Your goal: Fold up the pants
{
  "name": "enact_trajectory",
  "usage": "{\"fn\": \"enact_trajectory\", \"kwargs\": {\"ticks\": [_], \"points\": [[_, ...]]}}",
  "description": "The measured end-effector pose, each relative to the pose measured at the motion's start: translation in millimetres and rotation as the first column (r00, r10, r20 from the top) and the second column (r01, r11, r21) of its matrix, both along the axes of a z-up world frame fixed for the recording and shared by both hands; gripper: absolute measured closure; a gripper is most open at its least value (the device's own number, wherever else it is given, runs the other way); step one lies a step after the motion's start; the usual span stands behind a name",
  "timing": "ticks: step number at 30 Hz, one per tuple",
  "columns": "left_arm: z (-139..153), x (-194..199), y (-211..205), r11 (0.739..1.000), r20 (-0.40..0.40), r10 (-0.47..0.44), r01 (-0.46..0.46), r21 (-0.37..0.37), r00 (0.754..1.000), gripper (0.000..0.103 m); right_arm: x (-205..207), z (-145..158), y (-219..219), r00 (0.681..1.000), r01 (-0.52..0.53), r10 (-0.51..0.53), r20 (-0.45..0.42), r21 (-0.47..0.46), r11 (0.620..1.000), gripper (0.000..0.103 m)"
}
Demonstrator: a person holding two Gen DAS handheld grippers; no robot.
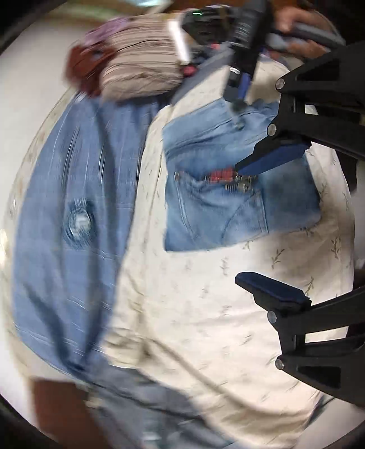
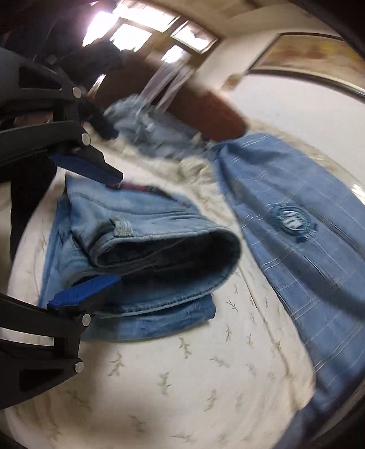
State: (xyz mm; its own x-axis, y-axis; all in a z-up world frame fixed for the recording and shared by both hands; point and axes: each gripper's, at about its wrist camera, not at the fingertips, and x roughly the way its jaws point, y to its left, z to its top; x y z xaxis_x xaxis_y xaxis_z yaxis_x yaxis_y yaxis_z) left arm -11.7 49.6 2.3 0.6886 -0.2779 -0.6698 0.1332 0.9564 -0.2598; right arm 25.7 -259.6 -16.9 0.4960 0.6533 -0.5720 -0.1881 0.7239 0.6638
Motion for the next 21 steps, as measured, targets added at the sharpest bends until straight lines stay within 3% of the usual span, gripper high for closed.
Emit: {"fn": "enact_trajectory", "kwargs": {"ticks": [2, 3, 4, 7, 10, 12, 14, 15, 17, 19, 21], "points": [[-11, 4, 2, 0.999, -0.038, 0.03, -0.031, -0.029, 0.999, 0.031, 10, -4, 12, 0.999, -0.027, 0.025, -0.029, -0.065, 0.998, 0.033], [-17, 8, 2, 0.999, -0.056, 0.033, -0.035, -0.028, 0.998, 0.031, 12, -5, 17, 0.998, -0.047, 0.043, -0.044, -0.073, 0.996, 0.044], [-22, 11, -1, 0.999, -0.071, 0.017, -0.02, -0.038, 0.997, 0.031, 11, -4, 21, 0.997, -0.059, 0.054, -0.051, -0.098, 0.993, 0.073], [-26, 14, -11, 0.999, -0.082, -0.004, 0.001, -0.033, 0.997, 0.031, -1, 17, 31, 0.997, -0.07, 0.065, -0.035, -0.192, 0.979, 0.083], [-18, 12, -22, 1.0, -0.018, -0.002, 0.002, -0.009, 1.0, 0.031, -13, 9, 27, 0.996, -0.05, 0.029, -0.087, -0.25, 0.967, 0.084], [-26, 19, -35, 0.998, -0.047, -0.039, 0.041, 0.049, 0.998, 0.029, -8, -18, 23, 0.988, -0.029, -0.01, -0.153, -0.248, 0.968, 0.081], [-48, 29, -53, 0.983, -0.11, -0.061, 0.079, 0.168, 0.992, 0.028, -6, -33, 13, 0.985, 0.008, -0.038, -0.169, -0.17, 0.985, 0.077], [-54, 30, -59, 0.972, -0.112, -0.06, 0.084, 0.222, 0.992, 0.025, -5, -32, 11, 0.984, 0.018, -0.044, -0.172, -0.149, 0.989, 0.073], [-49, 26, -63, 0.963, -0.085, -0.057, 0.077, 0.26, 0.995, 0.024, -8, -25, 7, 0.986, 0.01, -0.035, -0.161, -0.156, 0.988, 0.069], [-46, 26, -67, 0.958, -0.089, -0.069, 0.091, 0.271, 0.994, 0.024, -11, -6, 5, 0.992, 0.036, -0.064, -0.107, -0.249, 0.968, 0.052], [-47, 24, -69, 0.964, -0.095, -0.086, 0.107, 0.245, 0.992, 0.024, -13, 18, 1, 0.996, 0.065, -0.08, -0.044, -0.267, 0.961, 0.049]]}}
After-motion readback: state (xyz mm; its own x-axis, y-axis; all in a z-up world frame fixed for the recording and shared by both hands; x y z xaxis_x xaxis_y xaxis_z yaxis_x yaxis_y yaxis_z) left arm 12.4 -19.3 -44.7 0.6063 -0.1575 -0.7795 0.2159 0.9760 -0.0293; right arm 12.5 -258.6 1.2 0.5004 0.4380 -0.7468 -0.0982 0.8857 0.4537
